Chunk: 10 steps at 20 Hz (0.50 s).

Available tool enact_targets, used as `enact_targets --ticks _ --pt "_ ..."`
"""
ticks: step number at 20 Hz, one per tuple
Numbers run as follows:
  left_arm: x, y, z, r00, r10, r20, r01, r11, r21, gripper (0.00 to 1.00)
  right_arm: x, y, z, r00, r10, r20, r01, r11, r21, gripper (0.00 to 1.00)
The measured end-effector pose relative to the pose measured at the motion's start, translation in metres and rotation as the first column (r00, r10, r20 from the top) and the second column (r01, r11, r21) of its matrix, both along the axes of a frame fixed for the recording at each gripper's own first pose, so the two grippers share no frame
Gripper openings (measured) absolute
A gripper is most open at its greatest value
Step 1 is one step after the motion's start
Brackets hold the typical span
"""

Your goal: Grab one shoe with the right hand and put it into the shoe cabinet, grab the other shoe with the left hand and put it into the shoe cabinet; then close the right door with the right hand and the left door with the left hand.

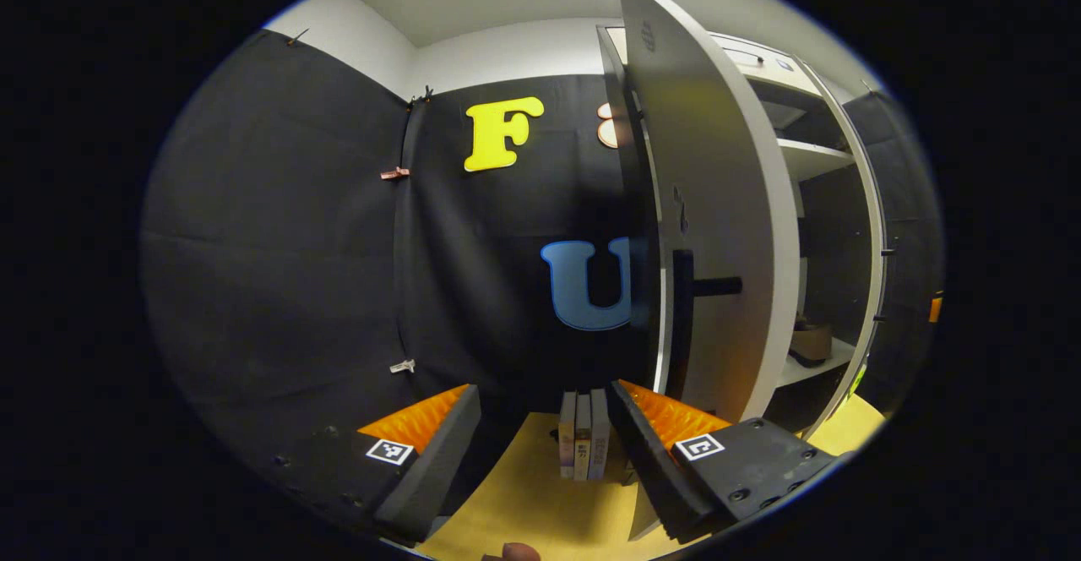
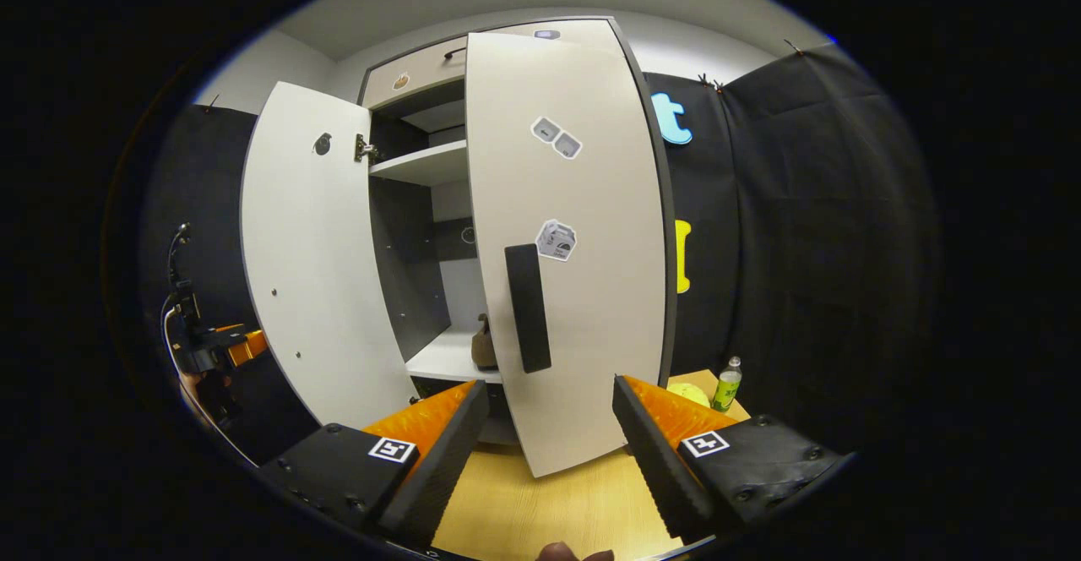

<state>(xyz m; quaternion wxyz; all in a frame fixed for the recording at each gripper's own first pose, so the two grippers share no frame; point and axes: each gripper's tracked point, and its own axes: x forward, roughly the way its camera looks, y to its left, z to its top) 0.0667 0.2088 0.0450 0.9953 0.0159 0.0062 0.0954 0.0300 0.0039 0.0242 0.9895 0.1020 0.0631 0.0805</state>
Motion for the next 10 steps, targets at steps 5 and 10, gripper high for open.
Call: enact_targets --ticks 5,10 --pt "0.0 -0.016 -0.002 1.0 0.0 0.002 0.0 1.0 -0.009 0.92 -0.002 -0.012 0.004 1.0 -0.006 -0.01 0.006 0.999 0.053 0.98" --pt "-0.004 -0.035 -0.003 1.0 0.008 -0.014 -0.008 1.0 -0.018 0.91 0.001 -0.02 0.005 1.0 0.006 -0.007 -0.006 0.999 0.054 0.98"
